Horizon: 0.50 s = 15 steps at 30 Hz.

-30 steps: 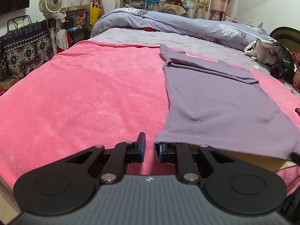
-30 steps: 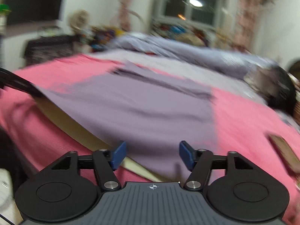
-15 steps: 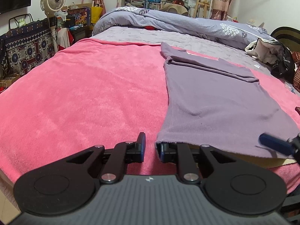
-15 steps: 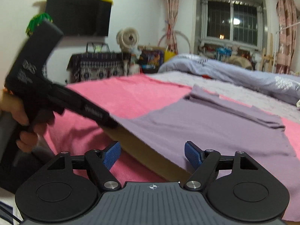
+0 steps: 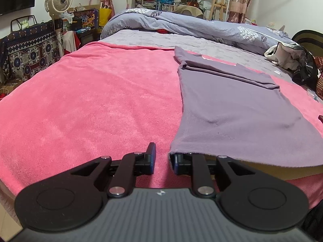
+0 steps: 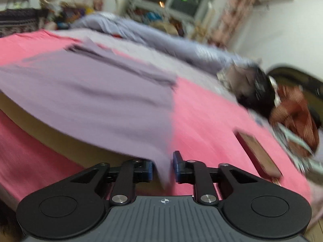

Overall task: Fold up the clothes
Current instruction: 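Grasp the shirt hem with the left gripper while the right gripper grasps the hem too, then lift the hem with both grippers and fold it toward the collar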

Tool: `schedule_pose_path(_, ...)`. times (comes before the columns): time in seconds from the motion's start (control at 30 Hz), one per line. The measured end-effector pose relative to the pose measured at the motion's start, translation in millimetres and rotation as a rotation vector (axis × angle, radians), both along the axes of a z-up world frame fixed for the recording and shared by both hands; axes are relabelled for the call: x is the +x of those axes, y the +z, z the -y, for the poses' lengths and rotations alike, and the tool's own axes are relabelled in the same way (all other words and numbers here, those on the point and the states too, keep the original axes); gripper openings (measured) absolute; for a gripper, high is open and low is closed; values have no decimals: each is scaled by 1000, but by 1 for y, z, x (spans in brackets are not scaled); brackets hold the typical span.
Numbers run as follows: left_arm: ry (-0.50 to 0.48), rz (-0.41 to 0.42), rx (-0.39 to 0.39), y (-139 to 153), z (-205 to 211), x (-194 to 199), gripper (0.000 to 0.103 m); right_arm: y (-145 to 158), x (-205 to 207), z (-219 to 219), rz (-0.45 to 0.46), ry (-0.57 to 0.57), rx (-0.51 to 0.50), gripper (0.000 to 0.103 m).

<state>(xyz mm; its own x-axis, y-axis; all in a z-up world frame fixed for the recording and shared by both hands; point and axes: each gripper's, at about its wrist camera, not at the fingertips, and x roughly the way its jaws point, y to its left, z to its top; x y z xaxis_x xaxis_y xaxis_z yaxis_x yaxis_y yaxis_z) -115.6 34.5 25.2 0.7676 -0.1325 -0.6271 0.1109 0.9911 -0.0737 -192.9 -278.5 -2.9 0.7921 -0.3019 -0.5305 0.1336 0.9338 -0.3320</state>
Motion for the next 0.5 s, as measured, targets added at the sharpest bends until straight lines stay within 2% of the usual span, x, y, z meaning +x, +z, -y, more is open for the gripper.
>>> schedule_pose_path(0.13,-5,17,47,0,7,-2,25,2,-11,19,-31,4,29,21)
schedule_pose_path(0.17,-7,19,47,2,8,-1,21,2,-9,18,-30,6,41,14)
schedule_pose_path(0.2,-9,17,38,5,9,1,16,7,-5,20,-29,7,88,7)
schedule_pose_path(0.23,-12,15,30,8,9,3,15,11,-1,22,-28,7,135,4)
schedule_pose_path(0.37,-22,24,-30,30,5,29,11,40,18,42,-1,-1,331,3)
schedule_pose_path(0.5,-39,27,-64,41,5,72,11,64,60,75,30,-26,425,3)
